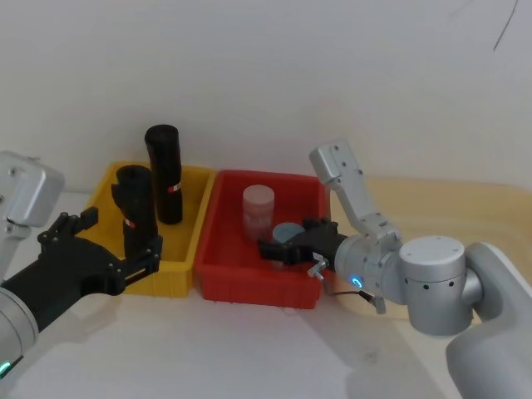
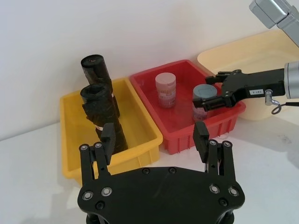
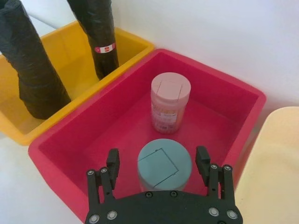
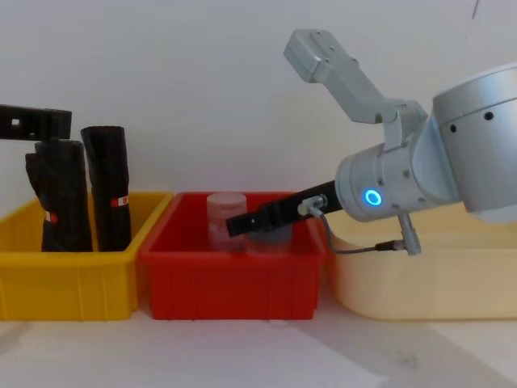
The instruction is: Pick up the garbage bag with the one hand and transfer it to the other hand.
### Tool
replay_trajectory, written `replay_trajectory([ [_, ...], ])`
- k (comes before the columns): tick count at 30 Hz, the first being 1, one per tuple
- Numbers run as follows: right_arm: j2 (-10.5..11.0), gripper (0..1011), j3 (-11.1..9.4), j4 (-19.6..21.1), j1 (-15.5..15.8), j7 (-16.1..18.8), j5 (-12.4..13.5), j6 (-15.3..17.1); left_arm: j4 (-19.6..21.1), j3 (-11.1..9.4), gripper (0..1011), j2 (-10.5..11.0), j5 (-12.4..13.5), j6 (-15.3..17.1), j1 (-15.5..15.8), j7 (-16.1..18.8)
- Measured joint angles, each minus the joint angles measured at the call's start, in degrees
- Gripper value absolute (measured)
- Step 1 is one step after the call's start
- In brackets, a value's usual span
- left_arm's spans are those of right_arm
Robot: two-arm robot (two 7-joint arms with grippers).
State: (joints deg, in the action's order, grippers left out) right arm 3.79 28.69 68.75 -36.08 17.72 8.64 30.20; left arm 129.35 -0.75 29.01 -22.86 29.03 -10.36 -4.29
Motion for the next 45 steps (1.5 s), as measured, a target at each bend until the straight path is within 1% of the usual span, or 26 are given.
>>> replay_trajectory([
  [9, -0.1, 1000, -0.2, -0.1, 0.0, 1.4, 0.5, 0.8, 0.0, 0.0, 1002, 0.0, 0.0, 0.0, 0.0, 0.0],
  [11, -0.1, 977, -0.3, -0.1, 0.0, 1.7, 0.6, 1.0, 0.0, 0.0, 1001, 0.0, 0.0, 0.0, 0.0, 0.0],
  [17, -0.1, 851, -0.3, -0.2, 0.0, 2.2, 0.8, 1.2, 0.0, 0.0, 1002, 0.0, 0.0, 0.0, 0.0, 0.0],
  [23, -0.1, 675, -0.4, -0.2, 0.0, 2.4, 0.9, 1.4, 0.0, 0.0, 1001, 0.0, 0.0, 0.0, 0.0, 0.0],
  [25, -0.1, 647, -0.4, -0.2, 0.0, 2.5, 0.9, 1.4, 0.0, 0.0, 1002, 0.0, 0.0, 0.0, 0.0, 0.0],
  [32, -0.2, 647, -0.5, -0.2, 0.1, 2.6, 1.0, 1.5, 0.0, 0.0, 1002, 0.0, 0.0, 0.0, 0.0, 0.0],
  [36, 0.1, 647, -0.5, 0.6, 0.4, 2.7, 1.0, 1.5, 0.0, 0.0, 1002, 0.0, 0.0, 0.0, 0.0, 0.0],
  [38, 0.3, 647, -0.7, 1.3, 0.7, 2.7, 1.0, 1.4, 0.0, 0.0, 1002, 0.0, 0.0, 0.0, 0.0, 0.0],
  [45, 2.0, 647, -1.9, 7.2, 2.4, 2.7, 1.7, 0.8, 0.0, 0.0, 1001, 0.0, 0.0, 0.0, 0.0, 0.0],
])
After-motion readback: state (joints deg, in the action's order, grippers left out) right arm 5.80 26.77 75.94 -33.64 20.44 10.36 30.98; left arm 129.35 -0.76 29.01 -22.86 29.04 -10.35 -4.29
